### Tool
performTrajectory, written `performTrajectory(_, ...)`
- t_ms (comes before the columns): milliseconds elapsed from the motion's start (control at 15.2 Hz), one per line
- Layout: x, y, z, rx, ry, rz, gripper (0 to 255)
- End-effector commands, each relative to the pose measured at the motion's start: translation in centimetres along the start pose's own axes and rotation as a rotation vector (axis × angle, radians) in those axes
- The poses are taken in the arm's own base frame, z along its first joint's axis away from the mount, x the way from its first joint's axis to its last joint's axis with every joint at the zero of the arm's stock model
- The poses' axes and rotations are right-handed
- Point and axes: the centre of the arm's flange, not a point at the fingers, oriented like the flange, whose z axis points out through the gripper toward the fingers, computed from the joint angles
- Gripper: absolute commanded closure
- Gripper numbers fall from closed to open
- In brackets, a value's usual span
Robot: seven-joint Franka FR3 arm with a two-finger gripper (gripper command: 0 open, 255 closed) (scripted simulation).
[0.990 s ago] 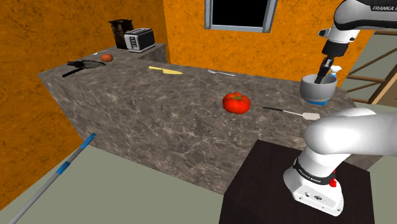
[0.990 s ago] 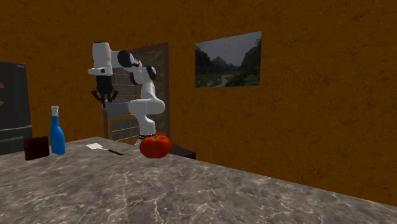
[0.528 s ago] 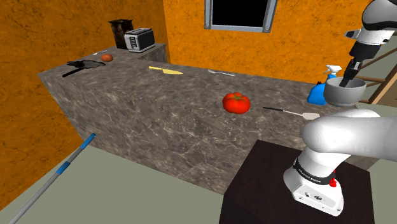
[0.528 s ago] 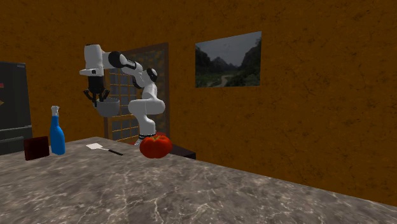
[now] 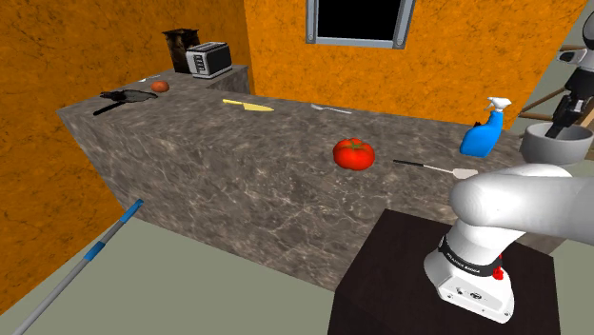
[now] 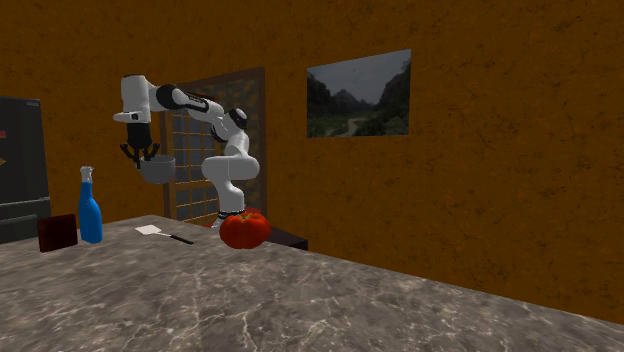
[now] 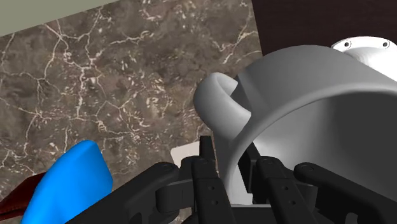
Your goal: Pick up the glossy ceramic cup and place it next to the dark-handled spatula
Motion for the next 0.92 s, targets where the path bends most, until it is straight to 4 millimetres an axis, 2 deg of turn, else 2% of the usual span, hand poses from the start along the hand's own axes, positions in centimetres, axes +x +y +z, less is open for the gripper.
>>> performTrajectory(0,-0.4,0.2,0.9,0.0,-0.001,-0.001,255)
performTrajectory(858,-0.5,0.4,7.8,0.0,-0.001,-0.001,255)
